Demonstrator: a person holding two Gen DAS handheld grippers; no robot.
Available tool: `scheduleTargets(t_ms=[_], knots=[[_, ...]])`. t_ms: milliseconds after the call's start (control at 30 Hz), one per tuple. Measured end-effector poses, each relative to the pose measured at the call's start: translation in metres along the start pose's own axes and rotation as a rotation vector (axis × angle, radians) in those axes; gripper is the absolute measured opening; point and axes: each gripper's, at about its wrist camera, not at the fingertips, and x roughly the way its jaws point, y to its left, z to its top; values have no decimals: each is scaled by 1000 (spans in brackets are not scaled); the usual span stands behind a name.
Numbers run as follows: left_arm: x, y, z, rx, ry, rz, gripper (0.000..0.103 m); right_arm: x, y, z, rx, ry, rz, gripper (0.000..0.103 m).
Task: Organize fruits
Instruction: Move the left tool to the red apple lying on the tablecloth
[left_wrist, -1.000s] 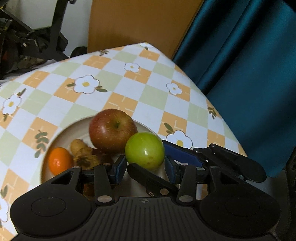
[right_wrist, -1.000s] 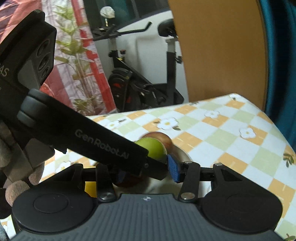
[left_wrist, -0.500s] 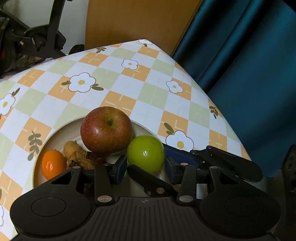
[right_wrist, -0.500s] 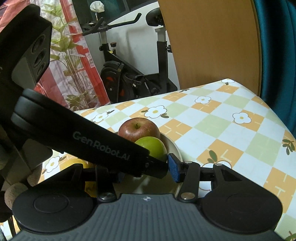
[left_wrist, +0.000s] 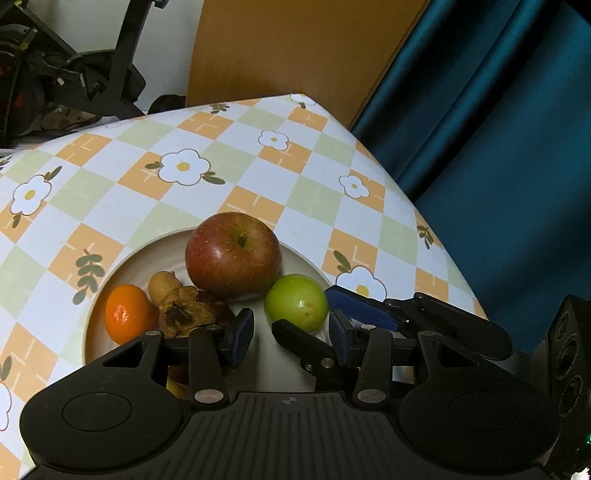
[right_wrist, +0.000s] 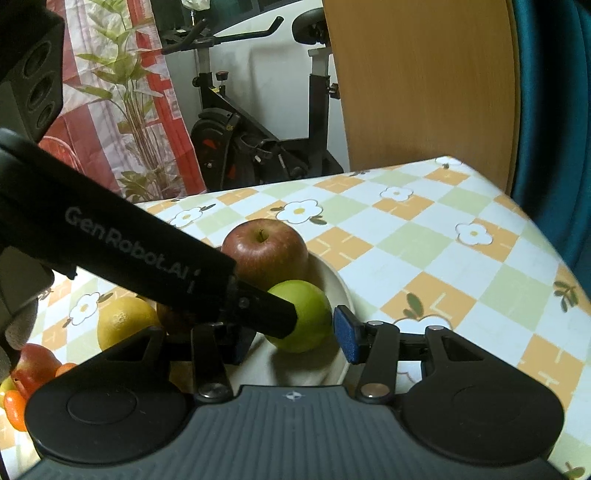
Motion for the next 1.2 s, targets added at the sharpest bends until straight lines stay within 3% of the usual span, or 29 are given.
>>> scheduleTargets(t_ms=[367, 567, 767, 1033, 1200], knots=[[-44, 10, -15, -50, -90, -35, 48, -22, 14, 6, -34, -45, -26, 50], [-86, 26, -30, -44, -151, 44, 48, -38, 30, 9, -41, -83, 15, 51], [-128, 58, -54, -116, -212, 136, 48, -43, 50, 11, -46, -95, 77, 51], [-168, 92, -80, -214, -281, 228, 48, -38, 87, 3, -86, -52, 168, 51], [-172, 98, -96, -216, -295, 270, 48, -33, 108, -8, -120, -7, 207, 51]])
